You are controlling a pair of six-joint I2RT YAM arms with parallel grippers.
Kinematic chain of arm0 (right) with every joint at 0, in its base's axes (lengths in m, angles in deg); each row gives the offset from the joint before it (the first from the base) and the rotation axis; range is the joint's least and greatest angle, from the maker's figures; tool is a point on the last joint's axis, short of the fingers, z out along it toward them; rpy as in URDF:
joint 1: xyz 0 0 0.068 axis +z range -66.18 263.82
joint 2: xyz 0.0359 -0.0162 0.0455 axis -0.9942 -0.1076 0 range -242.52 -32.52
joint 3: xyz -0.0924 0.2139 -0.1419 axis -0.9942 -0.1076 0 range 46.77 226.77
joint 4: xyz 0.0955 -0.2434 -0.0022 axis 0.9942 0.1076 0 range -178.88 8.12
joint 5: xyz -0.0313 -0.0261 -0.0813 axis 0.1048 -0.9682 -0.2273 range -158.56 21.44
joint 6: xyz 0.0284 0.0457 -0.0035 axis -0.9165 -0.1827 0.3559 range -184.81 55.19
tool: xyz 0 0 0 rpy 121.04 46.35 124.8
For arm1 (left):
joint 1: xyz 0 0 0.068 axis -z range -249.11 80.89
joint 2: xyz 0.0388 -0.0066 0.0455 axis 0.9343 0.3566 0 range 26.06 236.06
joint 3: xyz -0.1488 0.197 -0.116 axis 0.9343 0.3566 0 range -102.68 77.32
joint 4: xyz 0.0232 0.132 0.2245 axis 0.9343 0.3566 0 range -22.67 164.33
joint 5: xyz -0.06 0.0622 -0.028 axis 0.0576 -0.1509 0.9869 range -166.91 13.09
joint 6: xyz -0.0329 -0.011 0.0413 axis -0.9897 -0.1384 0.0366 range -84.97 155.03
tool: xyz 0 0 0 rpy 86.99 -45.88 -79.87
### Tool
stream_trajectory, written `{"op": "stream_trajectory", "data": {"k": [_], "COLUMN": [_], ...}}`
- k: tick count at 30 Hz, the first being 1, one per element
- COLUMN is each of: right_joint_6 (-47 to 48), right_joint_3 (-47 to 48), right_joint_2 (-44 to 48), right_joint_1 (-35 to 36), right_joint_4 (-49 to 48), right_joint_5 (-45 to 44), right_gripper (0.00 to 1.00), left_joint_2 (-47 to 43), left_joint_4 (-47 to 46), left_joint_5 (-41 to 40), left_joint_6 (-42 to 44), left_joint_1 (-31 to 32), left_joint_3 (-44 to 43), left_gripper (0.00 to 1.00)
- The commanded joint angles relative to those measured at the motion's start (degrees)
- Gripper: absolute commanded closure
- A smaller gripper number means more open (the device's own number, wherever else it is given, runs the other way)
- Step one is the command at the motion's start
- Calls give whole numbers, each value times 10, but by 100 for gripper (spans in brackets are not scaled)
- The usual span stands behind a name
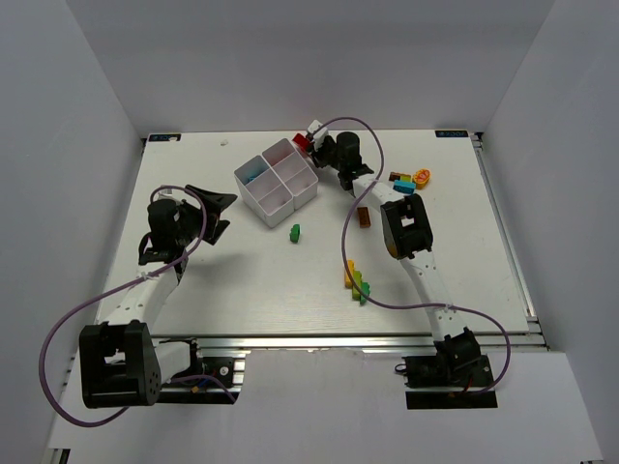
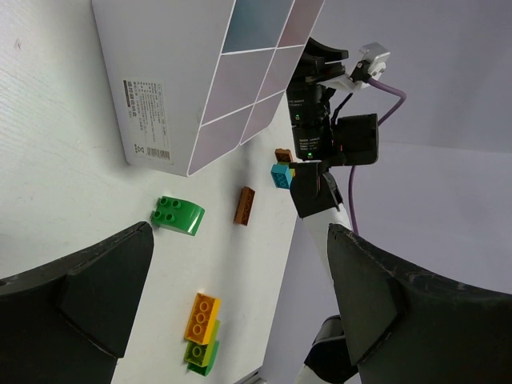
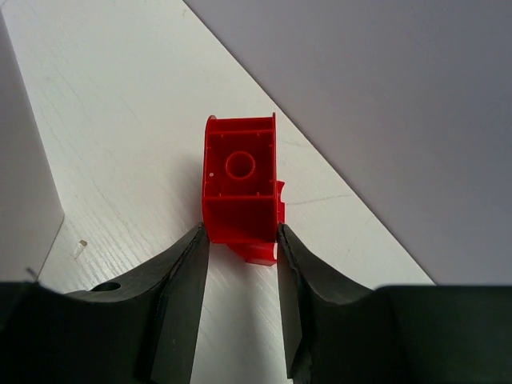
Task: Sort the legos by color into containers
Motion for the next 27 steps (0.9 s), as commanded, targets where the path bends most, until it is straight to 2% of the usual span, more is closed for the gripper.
{"op": "stream_trajectory", "data": {"k": [1,17,27], "right_joint_6": [2,-10,-10], "right_joint_3": [-4,-62,-190], "right_joint_2": [19,63,144], "right_joint_1": [-4,-10,-25], "right_joint_4": [-9,7,-23], "right_joint_5": [-9,-12,2], "right_gripper": [100,100,100], "left_joint_2": [-14,-25,-33], "left_joint_4": [0,3,-1], "left_joint_5": [2,1,-2], "left_joint_6": [6,8,3], "left_joint_1": [-3,-3,-3], "left_joint_3": [-15,-16,-9], "left_gripper": [2,2,2]}}
